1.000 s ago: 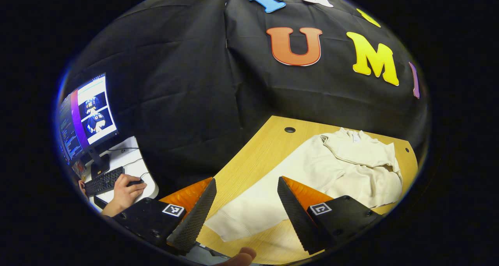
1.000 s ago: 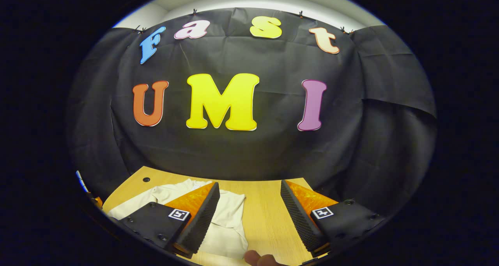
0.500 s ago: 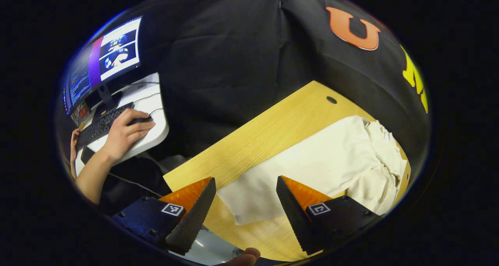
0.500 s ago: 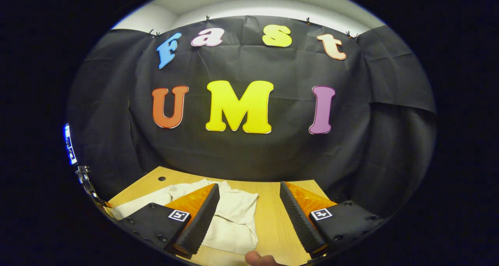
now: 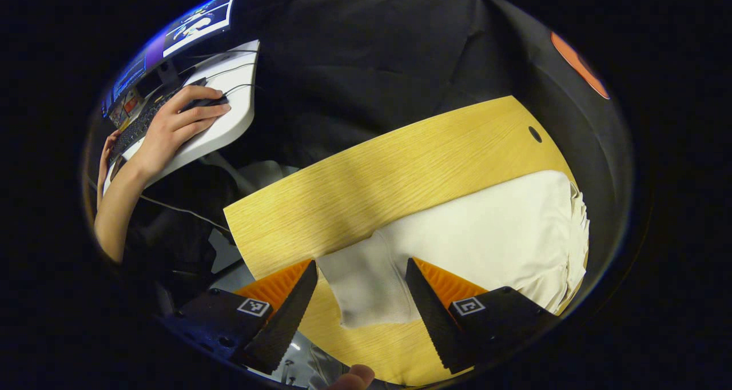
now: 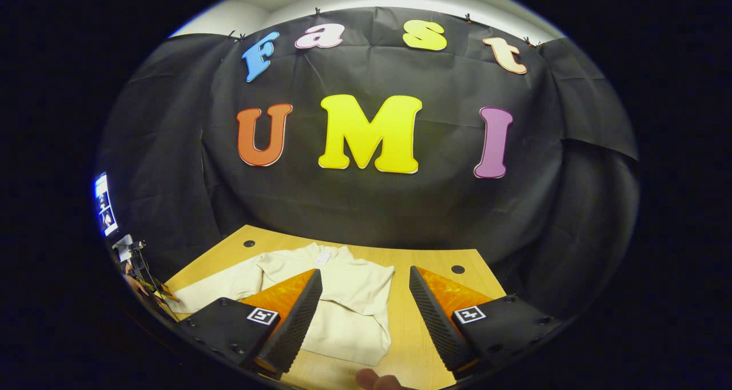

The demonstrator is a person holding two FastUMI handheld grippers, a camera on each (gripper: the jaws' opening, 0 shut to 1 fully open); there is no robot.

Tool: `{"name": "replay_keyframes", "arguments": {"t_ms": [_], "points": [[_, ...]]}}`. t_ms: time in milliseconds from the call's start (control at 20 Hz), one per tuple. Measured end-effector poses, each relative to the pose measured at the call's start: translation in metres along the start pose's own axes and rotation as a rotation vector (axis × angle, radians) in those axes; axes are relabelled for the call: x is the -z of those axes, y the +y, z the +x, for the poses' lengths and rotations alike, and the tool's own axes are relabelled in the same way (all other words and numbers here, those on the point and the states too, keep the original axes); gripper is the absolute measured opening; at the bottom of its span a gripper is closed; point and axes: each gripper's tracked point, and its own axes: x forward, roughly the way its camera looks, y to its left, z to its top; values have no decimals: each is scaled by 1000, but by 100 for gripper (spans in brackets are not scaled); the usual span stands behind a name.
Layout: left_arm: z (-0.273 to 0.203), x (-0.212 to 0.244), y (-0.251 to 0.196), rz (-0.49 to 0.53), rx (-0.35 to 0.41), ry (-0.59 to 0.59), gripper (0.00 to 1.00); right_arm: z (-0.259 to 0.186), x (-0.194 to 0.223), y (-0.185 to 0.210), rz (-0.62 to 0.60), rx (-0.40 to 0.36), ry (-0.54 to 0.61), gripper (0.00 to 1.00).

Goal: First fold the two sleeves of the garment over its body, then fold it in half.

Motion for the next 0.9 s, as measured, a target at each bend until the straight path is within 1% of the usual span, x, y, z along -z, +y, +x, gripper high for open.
{"name": "replay_keyframes", "arguments": {"t_ms": [200,300,400,450,500,550,600,650,700,750,800,850,900], "points": [[5,-4,2,23,-55,54,98,5,15,3,3,-5,49,95],[6,-5,0,26,-67,76,97,5,18,4,9,-4,58,95],[7,-4,-3,4,-73,111,92,6,20,2,11,0,66,95],[6,-3,-5,-6,-78,131,86,7,22,2,13,1,73,95],[7,-3,-5,-10,-79,145,83,7,24,1,15,4,80,95],[7,-3,-8,-14,-81,158,78,7,26,0,19,8,85,95],[7,-4,-10,-3,-80,168,75,7,26,-2,24,13,86,95],[8,-4,-14,16,-75,175,68,6,23,-4,32,16,82,95],[8,-3,-16,36,-69,182,64,5,23,-5,35,19,78,96],[8,-3,-18,51,-63,190,54,3,21,-6,36,22,72,95],[9,-2,-20,59,-54,194,55,1,21,-9,34,24,68,95],[9,-2,-22,64,-45,198,42,-2,20,-11,32,29,63,95],[9,-2,-24,72,-30,200,38,-3,19,-13,32,30,58,95]]}}
